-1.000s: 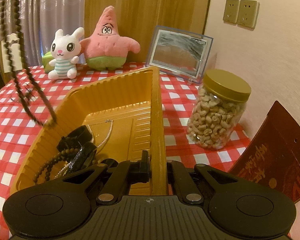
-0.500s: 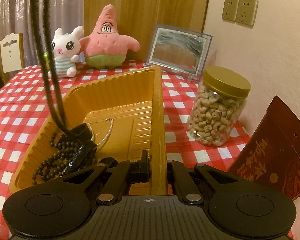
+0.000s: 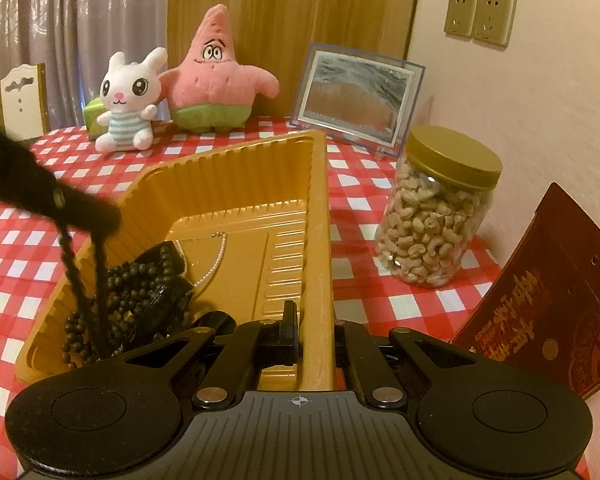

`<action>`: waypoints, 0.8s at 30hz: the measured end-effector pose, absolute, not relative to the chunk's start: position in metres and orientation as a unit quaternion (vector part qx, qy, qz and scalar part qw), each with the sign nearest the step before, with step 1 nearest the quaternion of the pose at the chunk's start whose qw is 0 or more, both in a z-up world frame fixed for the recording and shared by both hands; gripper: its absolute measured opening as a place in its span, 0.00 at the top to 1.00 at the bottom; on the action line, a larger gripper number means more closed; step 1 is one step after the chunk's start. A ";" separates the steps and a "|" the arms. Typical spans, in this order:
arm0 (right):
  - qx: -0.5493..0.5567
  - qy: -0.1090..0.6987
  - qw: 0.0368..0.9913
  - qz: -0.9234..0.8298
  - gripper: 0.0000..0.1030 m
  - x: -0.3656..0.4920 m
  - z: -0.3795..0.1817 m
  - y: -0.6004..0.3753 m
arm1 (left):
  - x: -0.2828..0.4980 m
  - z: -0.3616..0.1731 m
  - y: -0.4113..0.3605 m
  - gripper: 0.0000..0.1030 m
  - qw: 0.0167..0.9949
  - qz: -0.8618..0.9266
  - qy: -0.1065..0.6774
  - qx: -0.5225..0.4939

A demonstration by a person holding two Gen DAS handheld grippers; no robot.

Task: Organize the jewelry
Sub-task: 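Lift the bead strand high and lower it into the tray, left gripper, then open the left gripper to drop the bead strand into the tray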

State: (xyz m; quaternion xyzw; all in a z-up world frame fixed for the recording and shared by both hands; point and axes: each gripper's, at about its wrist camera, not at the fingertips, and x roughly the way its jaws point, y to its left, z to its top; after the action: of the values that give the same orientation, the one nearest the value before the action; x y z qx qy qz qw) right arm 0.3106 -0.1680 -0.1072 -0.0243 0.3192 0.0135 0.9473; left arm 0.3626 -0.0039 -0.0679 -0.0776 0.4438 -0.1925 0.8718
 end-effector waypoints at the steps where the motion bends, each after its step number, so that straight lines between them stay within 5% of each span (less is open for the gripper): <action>1: -0.025 0.320 0.947 0.014 0.97 0.311 -0.107 -0.167 | 0.362 -0.064 -0.005 0.94 0.875 -0.193 0.438 -0.074; 11: -0.023 0.323 0.946 0.014 0.97 0.310 -0.109 -0.167 | 0.357 0.001 0.000 0.94 0.922 -0.195 0.315 -0.112; 19: -0.023 0.324 0.946 0.015 0.97 0.309 -0.109 -0.167 | 0.367 -0.079 -0.013 0.94 0.877 -0.144 0.453 -0.065; 24: -0.024 0.324 0.946 0.016 0.97 0.309 -0.109 -0.166 | 0.367 -0.085 -0.019 0.92 0.874 -0.143 0.461 -0.062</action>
State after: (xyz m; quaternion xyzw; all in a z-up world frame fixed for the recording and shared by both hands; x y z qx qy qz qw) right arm 0.3094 -0.1662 -0.1091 -0.0244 0.3240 0.0158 0.9456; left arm 0.3674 -0.0194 -0.0847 -0.0620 0.4606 -0.1429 0.8739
